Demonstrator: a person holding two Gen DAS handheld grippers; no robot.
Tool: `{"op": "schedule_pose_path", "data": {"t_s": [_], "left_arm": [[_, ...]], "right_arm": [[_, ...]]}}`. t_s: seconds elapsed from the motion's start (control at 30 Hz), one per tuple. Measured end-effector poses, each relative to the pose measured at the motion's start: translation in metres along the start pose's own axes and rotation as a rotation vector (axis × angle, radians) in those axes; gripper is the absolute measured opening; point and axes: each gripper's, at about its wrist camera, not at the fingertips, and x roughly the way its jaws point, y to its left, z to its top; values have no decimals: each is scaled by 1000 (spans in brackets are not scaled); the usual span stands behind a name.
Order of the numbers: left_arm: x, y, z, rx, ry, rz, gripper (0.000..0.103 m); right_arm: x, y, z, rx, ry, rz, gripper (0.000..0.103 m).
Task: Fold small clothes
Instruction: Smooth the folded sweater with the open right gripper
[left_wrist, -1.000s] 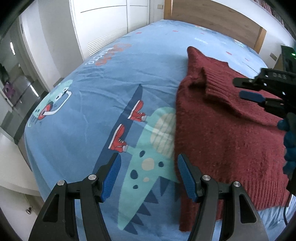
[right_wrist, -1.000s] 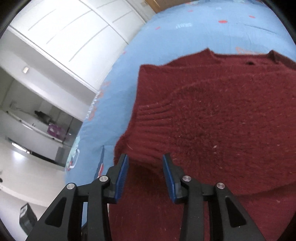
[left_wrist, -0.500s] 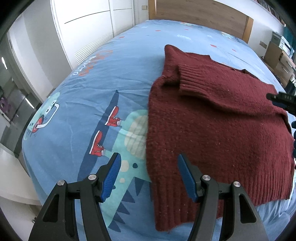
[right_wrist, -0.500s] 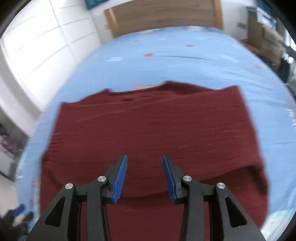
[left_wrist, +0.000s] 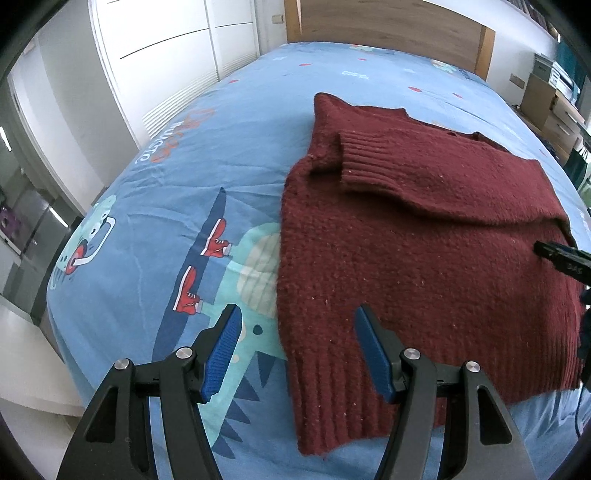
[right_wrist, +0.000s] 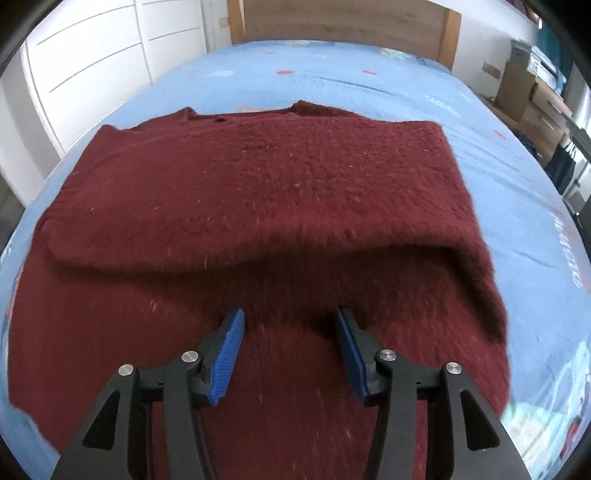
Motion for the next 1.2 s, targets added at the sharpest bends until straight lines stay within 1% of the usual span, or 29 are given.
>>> {"op": "schedule_pose_path", "data": {"t_s": [0.03, 0.1, 0.17, 0.23, 0.33, 0.47, 0.53, 0.6, 0.67, 0.73, 0.87, 0.9, 0.93, 0.97, 1.03, 1.1, 1.2], "left_arm": [[1, -1, -1, 3, 1, -1, 58], [4, -2, -2, 5, 5, -5, 58], [6, -3, -3, 4, 9, -9, 58], [7, -4, -4, 5, 14, -10, 58], [10, -3, -4, 7, 20, -3, 58], [14, 2, -5, -11, 27, 5, 58], [15, 4, -5, -16, 29, 8, 58], [15, 5, -5, -15, 28, 9, 58], [15, 5, -5, -17, 29, 7, 58], [14, 5, -6, -22, 28, 2, 58], [12, 7, -7, -27, 20, -7, 58], [12, 7, -7, -28, 19, -8, 58], [13, 8, -7, -30, 20, -10, 58], [13, 8, -7, -31, 21, -11, 58], [13, 9, -7, -37, 22, -13, 58], [11, 9, -6, -39, 17, -16, 58], [5, 9, -4, -39, 2, -20, 58]], "right_arm": [[-5, -1, -1, -2, -5, 3, 53], [-18, -6, 0, -18, -32, -26, 53], [-27, -12, 8, -16, -64, -59, 55], [-30, -21, 21, -4, -91, -97, 62], [-26, -32, 39, 1, -108, -151, 68], [-2, -47, 50, 37, -66, -180, 71], [9, -53, 46, 56, -33, -183, 72], [15, -53, 36, 65, -32, -179, 72], [13, -51, 26, 72, -57, -187, 72], [8, -49, 17, 71, -58, -193, 72], [-3, -40, 16, 68, -46, -206, 72], [-6, -39, 19, 70, -55, -203, 73], [-15, -33, 19, 69, -83, -190, 73], [-16, -25, 25, 61, -101, -181, 73], [-22, -9, 26, 36, -128, -161, 73], [-18, 5, 26, 16, -120, -144, 73], [0, 24, 21, -5, -71, -132, 73]]}}
